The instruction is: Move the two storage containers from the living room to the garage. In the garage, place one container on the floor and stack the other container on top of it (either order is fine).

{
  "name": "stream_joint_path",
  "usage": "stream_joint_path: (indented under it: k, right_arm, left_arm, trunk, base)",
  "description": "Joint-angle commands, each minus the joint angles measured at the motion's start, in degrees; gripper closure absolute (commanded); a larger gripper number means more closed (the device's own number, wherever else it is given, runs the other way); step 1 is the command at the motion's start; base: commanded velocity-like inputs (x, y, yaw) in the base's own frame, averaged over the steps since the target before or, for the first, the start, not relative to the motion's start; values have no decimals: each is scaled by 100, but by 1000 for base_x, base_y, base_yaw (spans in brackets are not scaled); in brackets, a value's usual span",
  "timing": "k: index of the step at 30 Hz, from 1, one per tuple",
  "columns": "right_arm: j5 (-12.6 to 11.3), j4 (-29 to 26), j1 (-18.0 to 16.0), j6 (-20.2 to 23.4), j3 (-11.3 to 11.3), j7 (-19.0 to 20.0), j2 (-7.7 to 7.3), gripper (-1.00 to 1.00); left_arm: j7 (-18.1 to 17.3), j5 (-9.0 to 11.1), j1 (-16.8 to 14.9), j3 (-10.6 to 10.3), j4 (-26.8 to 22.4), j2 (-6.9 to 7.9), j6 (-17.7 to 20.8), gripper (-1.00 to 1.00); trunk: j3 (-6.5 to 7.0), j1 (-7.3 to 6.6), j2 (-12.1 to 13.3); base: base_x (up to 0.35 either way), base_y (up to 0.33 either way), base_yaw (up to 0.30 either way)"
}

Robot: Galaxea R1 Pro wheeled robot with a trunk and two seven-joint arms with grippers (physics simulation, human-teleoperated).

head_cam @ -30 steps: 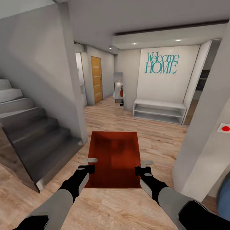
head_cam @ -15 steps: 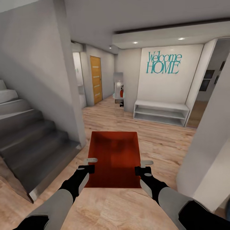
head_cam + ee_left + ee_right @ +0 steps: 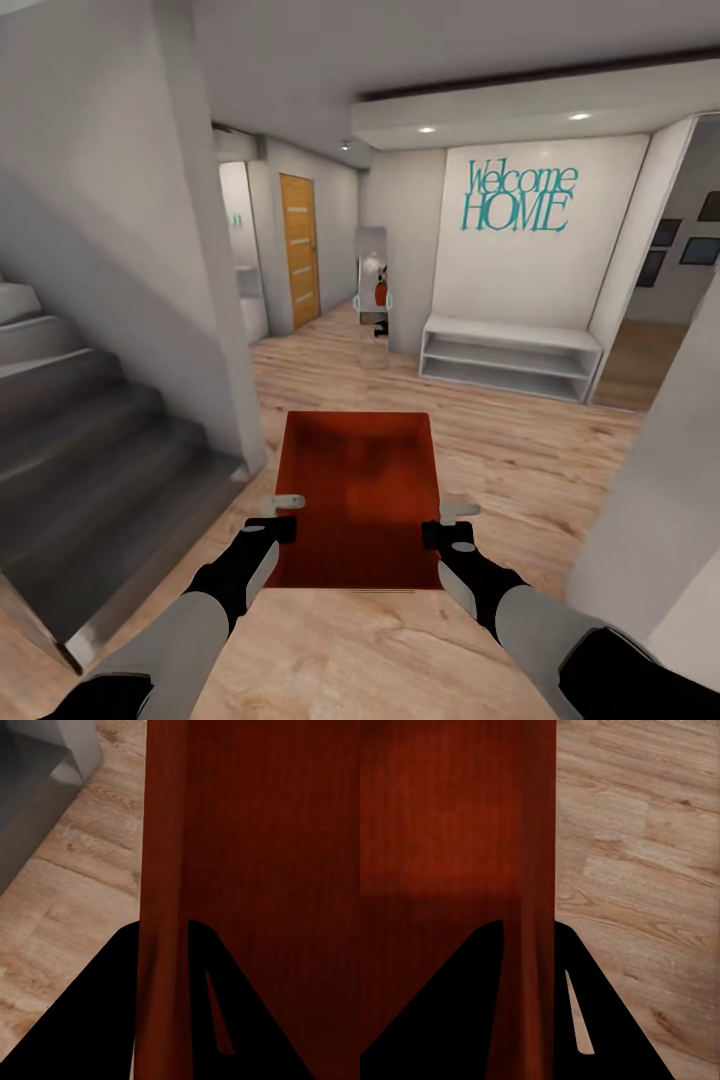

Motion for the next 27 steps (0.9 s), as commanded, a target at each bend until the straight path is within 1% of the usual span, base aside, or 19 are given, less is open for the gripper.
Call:
stream_joint_path:
  k: [1,27]
  right_arm:
    - [23,-17,-11,-188,-31,2,-1,100]
    - [14,-17,-14,-193,-31,2,-1,100]
  left_arm:
    - [38,-14,0,-30,84,4,36,100]
    - [38,-13,0,-29,84,4,36,100]
  trunk:
    - [-12,7,-13]
    - [-12,7,-13]
  base:
    - [322,0,0]
    - [322,0,0]
